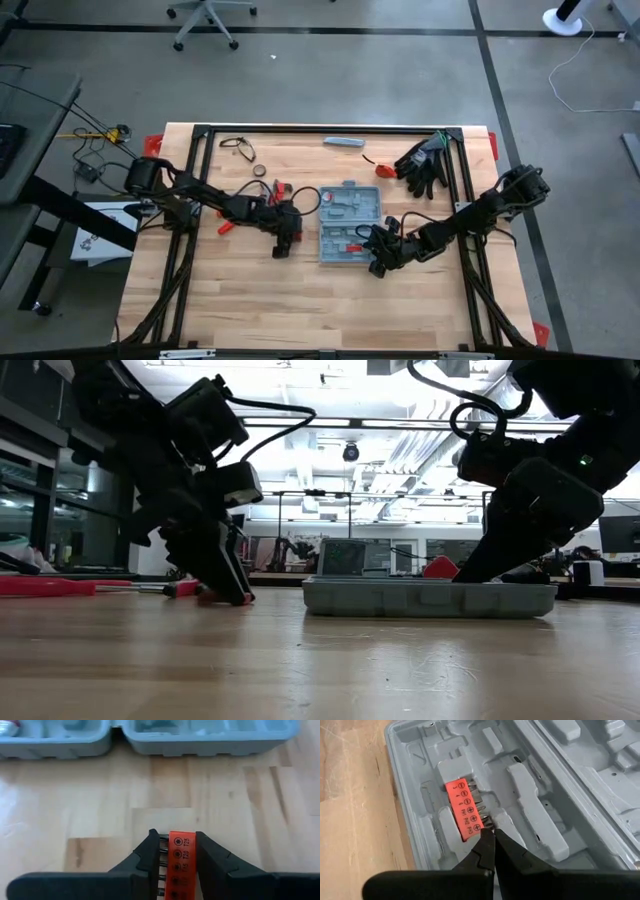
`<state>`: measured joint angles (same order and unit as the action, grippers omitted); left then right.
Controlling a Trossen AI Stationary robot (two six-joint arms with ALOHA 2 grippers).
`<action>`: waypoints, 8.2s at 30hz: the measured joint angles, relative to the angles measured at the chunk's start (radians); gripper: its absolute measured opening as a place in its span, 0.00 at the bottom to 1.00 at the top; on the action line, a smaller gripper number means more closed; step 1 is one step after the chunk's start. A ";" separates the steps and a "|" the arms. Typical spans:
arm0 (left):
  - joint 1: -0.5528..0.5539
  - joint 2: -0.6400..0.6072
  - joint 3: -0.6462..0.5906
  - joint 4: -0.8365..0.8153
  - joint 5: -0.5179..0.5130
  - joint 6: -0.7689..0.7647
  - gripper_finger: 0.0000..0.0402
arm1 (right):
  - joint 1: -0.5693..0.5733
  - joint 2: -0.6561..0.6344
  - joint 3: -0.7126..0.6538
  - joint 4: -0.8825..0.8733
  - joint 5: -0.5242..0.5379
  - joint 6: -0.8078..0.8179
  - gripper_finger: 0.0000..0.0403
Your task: Prefit tool cases
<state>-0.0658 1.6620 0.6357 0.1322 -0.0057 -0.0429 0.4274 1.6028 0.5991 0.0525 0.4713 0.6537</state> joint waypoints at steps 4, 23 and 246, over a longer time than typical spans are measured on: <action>0.001 -0.009 0.000 0.005 -0.044 -0.006 0.20 | 0.000 0.000 0.000 0.000 0.013 0.000 0.00; -0.002 -0.013 0.047 0.118 -0.045 -0.033 0.20 | -0.002 0.001 -0.001 0.026 0.036 -0.007 0.00; -0.140 -0.150 0.116 -0.113 -0.467 -0.192 0.55 | -0.196 0.218 0.216 0.080 -0.136 -0.258 0.00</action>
<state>-0.2058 1.5116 0.7513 0.0193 -0.4725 -0.2352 0.2314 1.8211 0.8150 0.1328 0.3353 0.3952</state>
